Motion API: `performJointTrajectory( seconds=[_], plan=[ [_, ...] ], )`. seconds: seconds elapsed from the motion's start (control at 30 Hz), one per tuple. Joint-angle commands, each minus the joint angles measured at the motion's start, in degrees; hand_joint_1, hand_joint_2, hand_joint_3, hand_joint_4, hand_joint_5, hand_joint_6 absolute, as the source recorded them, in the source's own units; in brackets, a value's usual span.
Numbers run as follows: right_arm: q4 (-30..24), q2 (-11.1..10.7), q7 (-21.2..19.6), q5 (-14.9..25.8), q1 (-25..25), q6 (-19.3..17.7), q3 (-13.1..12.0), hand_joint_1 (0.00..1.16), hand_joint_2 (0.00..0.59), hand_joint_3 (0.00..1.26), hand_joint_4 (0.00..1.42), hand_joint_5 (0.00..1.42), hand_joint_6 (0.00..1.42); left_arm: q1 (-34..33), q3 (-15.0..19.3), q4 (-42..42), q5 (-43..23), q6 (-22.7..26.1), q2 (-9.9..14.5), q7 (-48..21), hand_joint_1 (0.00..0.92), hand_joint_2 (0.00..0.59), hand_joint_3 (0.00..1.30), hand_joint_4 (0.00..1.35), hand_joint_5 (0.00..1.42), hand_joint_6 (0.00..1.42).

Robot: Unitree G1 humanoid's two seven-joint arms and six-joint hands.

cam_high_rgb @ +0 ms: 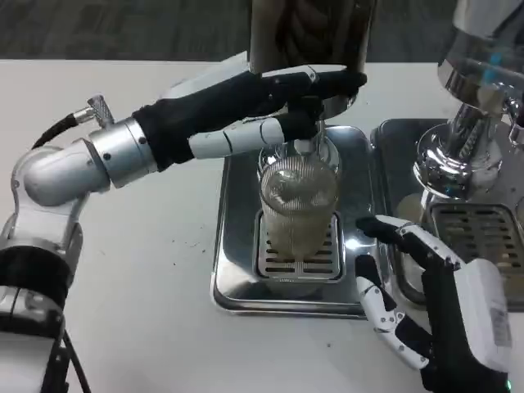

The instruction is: Grasp the cup under the faucet to collect the drink, then remove the cup.

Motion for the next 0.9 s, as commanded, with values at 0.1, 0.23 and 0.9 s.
performJointTrajectory(
  seconds=[0.1,0.23,0.9],
  plan=[
    [-0.53,-0.18,0.42,1.11,-0.28,-0.69,-0.42,0.43,0.443,0.42,0.42,0.4,0.38,2.45,-2.98,1.38,4.83,-2.29,1.22,1.27,0.0,0.135,0.14,0.03,0.05,0.0],
    [-0.56,-0.14,0.76,1.63,-0.45,-0.66,-0.51,0.43,0.443,0.39,0.41,0.38,0.37,2.52,-3.68,1.36,5.76,-3.74,1.57,2.71,0.0,0.134,0.14,0.03,0.04,0.0],
    [-0.95,-0.02,15.67,15.0,-2.3,0.39,-1.71,0.51,0.25,0.07,0.1,0.12,0.19,2.4,-8.09,1.56,12.09,-10.1,3.78,12.47,0.0,0.135,0.14,0.02,0.04,0.0]
  ],
)
